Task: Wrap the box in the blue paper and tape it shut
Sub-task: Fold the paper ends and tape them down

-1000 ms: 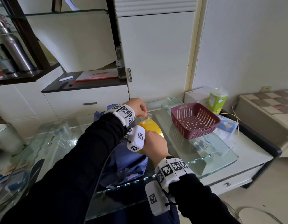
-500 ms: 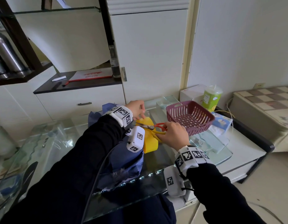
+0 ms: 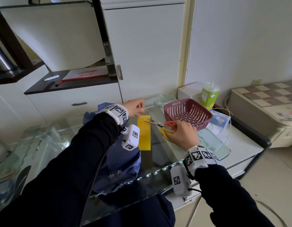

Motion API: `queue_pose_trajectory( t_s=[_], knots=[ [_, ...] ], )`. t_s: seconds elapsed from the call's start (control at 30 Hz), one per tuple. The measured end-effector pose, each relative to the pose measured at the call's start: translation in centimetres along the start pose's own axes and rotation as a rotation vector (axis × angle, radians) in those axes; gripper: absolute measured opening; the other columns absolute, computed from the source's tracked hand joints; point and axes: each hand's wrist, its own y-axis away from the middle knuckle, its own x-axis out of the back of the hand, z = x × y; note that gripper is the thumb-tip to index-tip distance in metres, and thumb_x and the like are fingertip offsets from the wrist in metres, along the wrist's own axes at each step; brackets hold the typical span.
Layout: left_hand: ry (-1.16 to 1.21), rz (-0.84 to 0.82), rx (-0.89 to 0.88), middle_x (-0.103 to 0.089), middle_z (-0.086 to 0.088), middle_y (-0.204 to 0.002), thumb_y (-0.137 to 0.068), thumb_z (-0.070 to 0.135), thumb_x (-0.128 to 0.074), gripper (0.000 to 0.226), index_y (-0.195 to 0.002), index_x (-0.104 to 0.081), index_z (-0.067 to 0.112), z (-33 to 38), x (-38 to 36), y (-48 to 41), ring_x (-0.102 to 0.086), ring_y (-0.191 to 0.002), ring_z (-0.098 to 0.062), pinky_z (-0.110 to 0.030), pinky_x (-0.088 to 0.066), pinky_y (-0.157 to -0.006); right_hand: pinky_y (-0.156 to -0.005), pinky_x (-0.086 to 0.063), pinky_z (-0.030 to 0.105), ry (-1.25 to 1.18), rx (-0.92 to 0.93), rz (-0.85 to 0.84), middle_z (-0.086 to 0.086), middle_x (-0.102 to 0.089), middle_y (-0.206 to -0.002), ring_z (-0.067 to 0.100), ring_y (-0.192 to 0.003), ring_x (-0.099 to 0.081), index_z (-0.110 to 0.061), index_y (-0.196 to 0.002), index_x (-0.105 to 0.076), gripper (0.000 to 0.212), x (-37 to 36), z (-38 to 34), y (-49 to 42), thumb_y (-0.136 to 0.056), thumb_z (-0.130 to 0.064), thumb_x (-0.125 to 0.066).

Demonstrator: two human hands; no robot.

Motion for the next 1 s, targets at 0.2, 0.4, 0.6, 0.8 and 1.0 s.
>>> queue_pose_trajectory(
  t_s=[0.2,0.4,0.6,0.8,1.0],
  knots=[
    [0.009,-0.011,-0.022,-0.047,-0.013,-0.101,-0.098,0.011,-0.045,0.003,-0.095,-0.045,0.008,-0.6,0.5,0.6,-0.055,-0.093,-0.021,0.001,-0.043,-0.051,-0.098,-0.038,0.039,0.009,-0.003,-0.011,0.007,-0.062,-0.114,0.028,-0.111,-0.054,-0.013,-0.109,-0.058,0.062,0.2,0.0,-0.2,-0.078,-0.067,-0.052],
    [0.007,0.007,-0.006,-0.048,-0.011,-0.104,-0.098,0.014,-0.046,0.005,-0.095,-0.045,0.009,-1.5,1.0,1.0,-0.059,-0.094,-0.020,0.001,-0.044,-0.054,-0.098,-0.038,0.039,0.018,0.000,-0.001,0.008,-0.062,-0.113,0.029,-0.111,-0.054,-0.011,-0.106,-0.057,0.060,0.4,-0.3,-0.3,-0.080,-0.065,-0.052],
    [-0.121,-0.010,-0.119,-0.057,-0.010,-0.113,-0.096,0.015,-0.049,0.006,-0.090,-0.049,0.014,-0.9,0.5,0.5,-0.060,-0.102,-0.025,-0.036,-0.047,-0.094,-0.100,-0.036,0.039,0.019,0.018,-0.008,0.007,-0.061,-0.118,0.028,-0.114,-0.052,-0.012,-0.111,-0.057,0.066,0.2,-0.6,-1.8,-0.078,-0.069,-0.050],
    [-0.138,0.018,-0.104,-0.061,-0.011,-0.117,-0.095,0.015,-0.051,0.008,-0.087,-0.048,0.013,-1.0,0.7,0.6,-0.057,-0.104,-0.024,-0.039,-0.043,-0.098,-0.102,-0.036,0.040,0.015,0.071,-0.056,0.007,-0.061,-0.116,0.028,-0.114,-0.051,-0.012,-0.109,-0.057,0.069,0.6,-1.3,-2.8,-0.076,-0.072,-0.048],
    [-0.142,0.047,-0.106,-0.061,-0.012,-0.112,-0.094,0.013,-0.053,0.006,-0.087,-0.051,0.012,-1.5,0.7,0.6,-0.055,-0.111,-0.027,-0.044,-0.043,-0.101,-0.096,-0.039,0.038,0.025,0.125,-0.078,0.004,-0.063,-0.100,0.024,-0.102,-0.056,-0.013,-0.098,-0.061,0.065,0.6,-2.5,-3.6,-0.076,-0.073,-0.049]
  ],
)
